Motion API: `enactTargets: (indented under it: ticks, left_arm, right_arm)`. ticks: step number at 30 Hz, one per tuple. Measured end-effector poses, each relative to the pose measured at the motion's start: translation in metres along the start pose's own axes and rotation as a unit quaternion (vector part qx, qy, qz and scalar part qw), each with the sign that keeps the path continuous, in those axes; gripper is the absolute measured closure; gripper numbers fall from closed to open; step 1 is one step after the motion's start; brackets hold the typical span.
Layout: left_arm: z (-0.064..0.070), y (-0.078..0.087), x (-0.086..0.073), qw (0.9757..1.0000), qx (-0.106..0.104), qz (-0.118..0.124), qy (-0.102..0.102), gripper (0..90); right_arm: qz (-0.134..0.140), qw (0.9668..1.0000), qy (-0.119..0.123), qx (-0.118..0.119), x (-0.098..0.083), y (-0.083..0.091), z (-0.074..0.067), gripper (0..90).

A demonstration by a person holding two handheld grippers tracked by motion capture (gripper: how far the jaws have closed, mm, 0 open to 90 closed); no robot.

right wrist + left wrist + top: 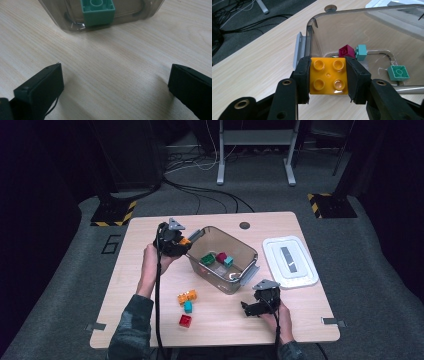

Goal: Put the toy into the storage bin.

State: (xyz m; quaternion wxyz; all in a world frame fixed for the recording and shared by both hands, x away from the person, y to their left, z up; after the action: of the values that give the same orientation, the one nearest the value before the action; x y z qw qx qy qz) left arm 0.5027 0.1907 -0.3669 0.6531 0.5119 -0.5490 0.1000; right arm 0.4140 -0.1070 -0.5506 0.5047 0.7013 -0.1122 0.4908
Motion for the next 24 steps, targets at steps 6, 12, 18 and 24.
enactTargets:
  ticks: [6, 12, 18, 24]
  left_arm:
    - [0.002, -0.008, 0.007, 1.0, 0.001, -0.006, -0.008, 58.4]
    - [0.008, -0.02, 0.018, 0.9997, -0.008, -0.014, -0.017, 58.2]
    - [0.011, -0.034, 0.021, 0.9993, -0.008, -0.03, -0.023, 57.8]
    - [0.01, -0.042, 0.019, 0.9991, -0.007, -0.037, -0.02, 57.7]
  right_arm:
    - [0.0, 1.0, 0.0, 0.0, 0.0, 0.0, 0.0, 0.0]
    - [0.0, 1.0, 0.004, 0.0, 0.0, 0.0, 0.001, 0.0]
    - [0.0, 1.0, 0.006, 0.001, 0.0, 0.0, 0.001, 0.0]
    - [0.0, 1.0, 0.007, 0.0, 0.0, 0.0, 0.001, 0.0]
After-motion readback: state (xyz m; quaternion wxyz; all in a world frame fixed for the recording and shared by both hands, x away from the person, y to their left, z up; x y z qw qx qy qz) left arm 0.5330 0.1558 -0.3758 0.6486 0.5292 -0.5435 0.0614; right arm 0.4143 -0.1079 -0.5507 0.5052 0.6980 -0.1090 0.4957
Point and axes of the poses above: each handheld gripper's, and its own axes: y roughly backward along the jaws, x roughly out of its top, z roughly to its right, the point moved 3 cm from there along -y, roughly forward along the jaws, and after that the axes turned 8 degrees about z, right-handed, at the moved point
